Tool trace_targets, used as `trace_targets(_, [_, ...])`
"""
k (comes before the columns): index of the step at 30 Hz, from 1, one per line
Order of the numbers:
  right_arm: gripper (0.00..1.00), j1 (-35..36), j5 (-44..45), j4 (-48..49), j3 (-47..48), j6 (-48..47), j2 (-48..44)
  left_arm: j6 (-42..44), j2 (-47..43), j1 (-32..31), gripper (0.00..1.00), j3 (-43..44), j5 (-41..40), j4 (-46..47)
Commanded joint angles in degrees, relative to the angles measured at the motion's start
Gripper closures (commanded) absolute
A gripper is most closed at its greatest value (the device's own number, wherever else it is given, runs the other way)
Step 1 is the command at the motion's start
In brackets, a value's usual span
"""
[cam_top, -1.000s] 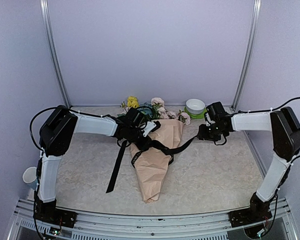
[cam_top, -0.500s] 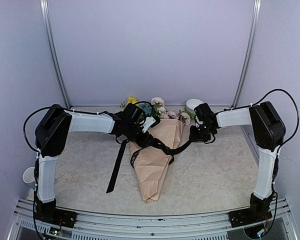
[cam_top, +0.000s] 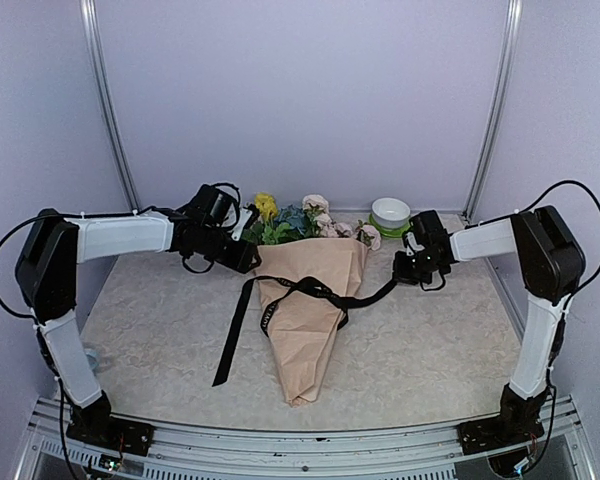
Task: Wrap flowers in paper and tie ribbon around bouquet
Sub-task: Cross the ribbon over the folded bouquet, then tie the ribbon around the folded bouquet.
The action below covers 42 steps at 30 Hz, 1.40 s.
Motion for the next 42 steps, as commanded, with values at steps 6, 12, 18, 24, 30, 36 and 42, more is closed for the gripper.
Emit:
trace_targets(6, [1.0, -0.4, -6.9, 1.0, 1.2, -5.2, -4.6, -2.3, 4.1, 3.3, 0.28, -12.1, -1.6, 1.3])
trace_targets(12, [1.0, -0.5, -7.9, 1.1, 0.8, -5.7, -7.1, 0.3, 10.3, 2.7, 0.28, -7.3, 3.3, 3.7])
trace_targets(18, [1.0, -0.6, -8.2, 1.3, 0.9, -5.7, -10.5, 0.0, 13.6, 1.1, 1.0, -6.1, 2.3, 0.0])
trace_targets(24, [1.0, -0.3, -17.5, 8.9, 0.4, -7.2, -17.7, -1.9, 7.3, 1.6, 1.0, -8.7, 0.1, 2.6])
trace_targets(30, [1.0, 10.2, -33.6, 17.3, 6.7, -16.6, -25.3, -1.7, 3.8, 0.0, 1.0, -7.4, -1.7, 2.0])
trace_targets(36, [1.0, 5.8, -39.1, 41.3, 7.2, 1.9, -31.1, -1.3, 1.9, -0.3, 1.0, -6.5, -3.4, 1.0])
trace_targets(42, [1.0, 5.6, -31.8, 42.9, 4.8, -0.1, -33.2, -1.4, 1.7, -0.3, 1.0, -8.1, -4.7, 0.8])
